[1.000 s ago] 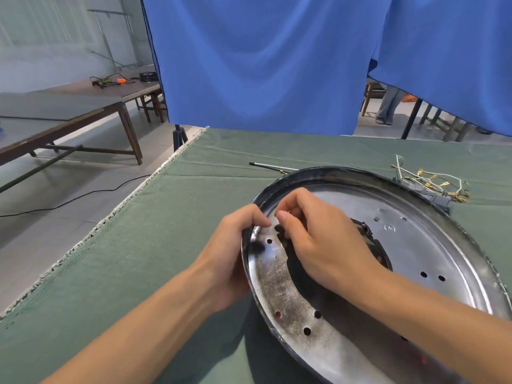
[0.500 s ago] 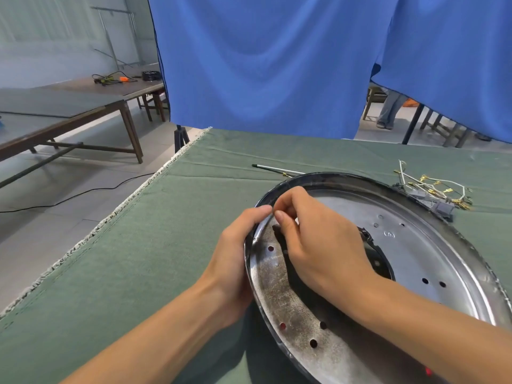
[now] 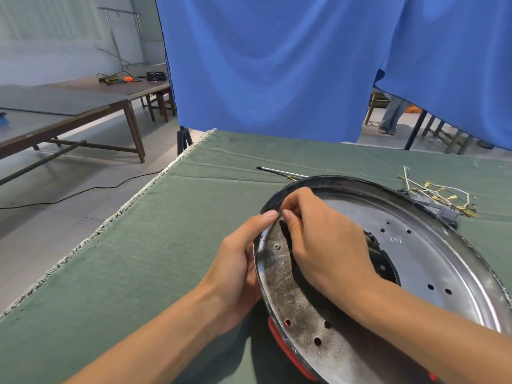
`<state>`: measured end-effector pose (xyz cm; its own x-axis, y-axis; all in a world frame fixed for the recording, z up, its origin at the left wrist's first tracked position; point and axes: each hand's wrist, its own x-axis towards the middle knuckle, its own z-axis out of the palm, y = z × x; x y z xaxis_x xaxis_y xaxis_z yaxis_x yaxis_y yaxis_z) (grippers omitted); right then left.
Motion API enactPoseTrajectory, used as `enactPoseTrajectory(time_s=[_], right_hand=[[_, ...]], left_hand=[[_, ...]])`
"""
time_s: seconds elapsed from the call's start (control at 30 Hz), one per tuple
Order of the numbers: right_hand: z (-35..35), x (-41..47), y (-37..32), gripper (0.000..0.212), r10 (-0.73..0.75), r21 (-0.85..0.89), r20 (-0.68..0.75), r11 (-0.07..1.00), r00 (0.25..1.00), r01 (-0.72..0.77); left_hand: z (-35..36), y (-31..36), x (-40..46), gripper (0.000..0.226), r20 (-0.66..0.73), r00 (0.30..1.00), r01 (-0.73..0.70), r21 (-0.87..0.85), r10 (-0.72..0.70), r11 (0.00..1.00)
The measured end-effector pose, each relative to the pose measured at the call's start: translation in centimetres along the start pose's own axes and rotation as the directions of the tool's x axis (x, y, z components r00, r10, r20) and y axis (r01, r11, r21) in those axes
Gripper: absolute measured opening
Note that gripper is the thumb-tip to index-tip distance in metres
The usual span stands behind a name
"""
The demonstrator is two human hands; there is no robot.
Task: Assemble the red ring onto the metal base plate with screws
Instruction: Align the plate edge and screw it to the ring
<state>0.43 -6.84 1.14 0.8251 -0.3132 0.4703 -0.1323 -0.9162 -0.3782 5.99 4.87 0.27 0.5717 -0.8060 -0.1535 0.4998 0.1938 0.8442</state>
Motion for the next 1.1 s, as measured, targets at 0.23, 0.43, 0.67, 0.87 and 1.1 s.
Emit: enactPoseTrajectory(time_s=[0.23,0.43,0.67,0.87,1.1], right_hand=[[0.4,-0.3,-0.2,0.01,0.007,0.051,0.005,0.999,1.0,-0.007],[0.3,-0.3,-0.5,0.009,-0.024,0.077,0.009,0.997,1.0,0.024],[-0.3,-0.6,-0.1,0.005,-0.008,0.108,0.01,0.994,1.0,0.007],[-0.8,-0.7,-0.1,0.005,0.01,0.252,0.04,0.967,0.999,-0.02],[-3.1,1.2,0.4,0.009,0.095,0.478,0.317,0.844,0.944,-0.245]], left_hand=[[0.2,0.0,-0.3,0.026,0.0,1.0,-0.012,-0.056,0.012,0.998],[0.6,-0.1,-0.7,0.029,-0.018,0.998,-0.054,-0.051,0.053,0.997],[0.5,-0.1,-0.2,0.032,-0.065,0.997,-0.045,-0.021,0.044,0.999],[0.1,-0.3,-0.3,0.025,-0.032,0.999,-0.028,-0.038,0.027,0.999],[0.2,-0.2,-0.4,0.035,0.014,1.0,-0.016,-0.036,0.017,0.999]])
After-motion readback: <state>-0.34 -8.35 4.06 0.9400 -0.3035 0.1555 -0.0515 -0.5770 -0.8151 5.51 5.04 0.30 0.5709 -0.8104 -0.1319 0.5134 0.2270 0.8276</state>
